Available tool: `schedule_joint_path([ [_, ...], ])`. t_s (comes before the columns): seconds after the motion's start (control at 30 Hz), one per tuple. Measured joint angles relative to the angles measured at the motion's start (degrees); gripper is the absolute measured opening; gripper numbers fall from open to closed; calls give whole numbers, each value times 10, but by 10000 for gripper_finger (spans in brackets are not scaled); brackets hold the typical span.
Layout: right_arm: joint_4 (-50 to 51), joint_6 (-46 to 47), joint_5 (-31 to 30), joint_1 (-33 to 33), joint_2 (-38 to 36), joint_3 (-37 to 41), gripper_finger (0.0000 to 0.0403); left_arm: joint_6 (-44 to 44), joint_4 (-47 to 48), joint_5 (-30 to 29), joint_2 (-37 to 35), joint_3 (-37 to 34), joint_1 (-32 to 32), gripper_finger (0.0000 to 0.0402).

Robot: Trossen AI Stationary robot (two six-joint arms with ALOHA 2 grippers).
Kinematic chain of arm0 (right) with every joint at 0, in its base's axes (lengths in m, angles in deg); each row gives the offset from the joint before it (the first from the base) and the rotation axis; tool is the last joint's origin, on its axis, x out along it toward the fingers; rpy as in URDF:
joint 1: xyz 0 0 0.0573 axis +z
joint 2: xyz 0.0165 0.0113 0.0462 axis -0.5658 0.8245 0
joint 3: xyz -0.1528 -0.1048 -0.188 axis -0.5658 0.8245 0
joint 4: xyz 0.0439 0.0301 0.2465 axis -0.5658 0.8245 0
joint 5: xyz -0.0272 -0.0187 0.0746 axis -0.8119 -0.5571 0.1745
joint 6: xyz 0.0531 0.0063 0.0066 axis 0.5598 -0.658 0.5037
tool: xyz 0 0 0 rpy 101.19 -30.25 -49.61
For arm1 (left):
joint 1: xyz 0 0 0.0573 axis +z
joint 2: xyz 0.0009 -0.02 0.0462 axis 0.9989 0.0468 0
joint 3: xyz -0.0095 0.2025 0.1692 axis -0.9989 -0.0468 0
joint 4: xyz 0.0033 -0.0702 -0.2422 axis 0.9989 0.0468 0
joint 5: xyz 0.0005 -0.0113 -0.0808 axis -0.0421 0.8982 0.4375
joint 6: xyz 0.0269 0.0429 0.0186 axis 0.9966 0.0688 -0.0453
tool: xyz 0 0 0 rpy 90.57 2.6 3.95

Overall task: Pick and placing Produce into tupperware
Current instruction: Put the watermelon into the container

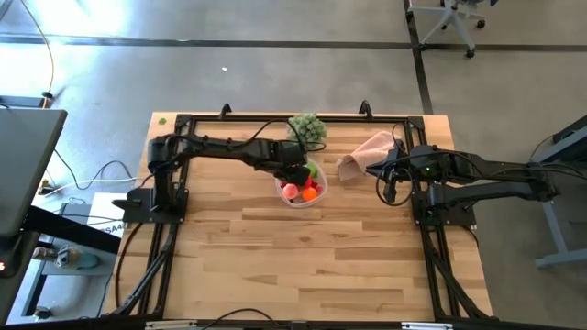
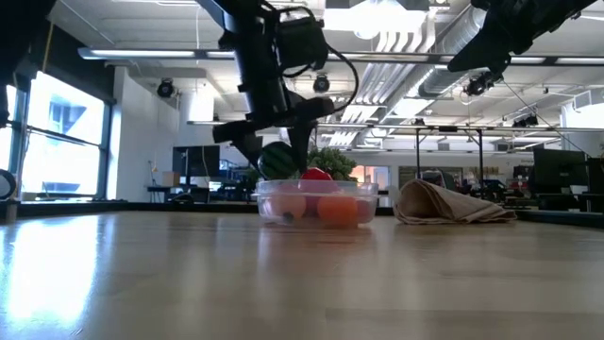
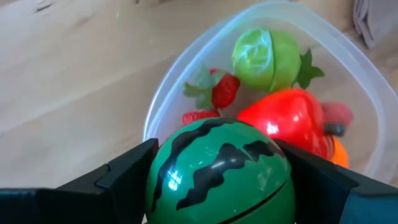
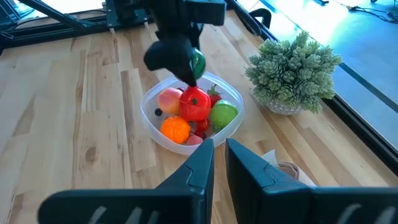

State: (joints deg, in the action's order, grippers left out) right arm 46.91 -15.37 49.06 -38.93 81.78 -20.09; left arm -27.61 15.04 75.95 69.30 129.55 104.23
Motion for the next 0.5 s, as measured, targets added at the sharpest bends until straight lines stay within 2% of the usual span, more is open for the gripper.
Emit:
schedule_joint_path([
  [0.5,0,0,1,0,0,0,30,0,-16,16,30,0,11,296],
])
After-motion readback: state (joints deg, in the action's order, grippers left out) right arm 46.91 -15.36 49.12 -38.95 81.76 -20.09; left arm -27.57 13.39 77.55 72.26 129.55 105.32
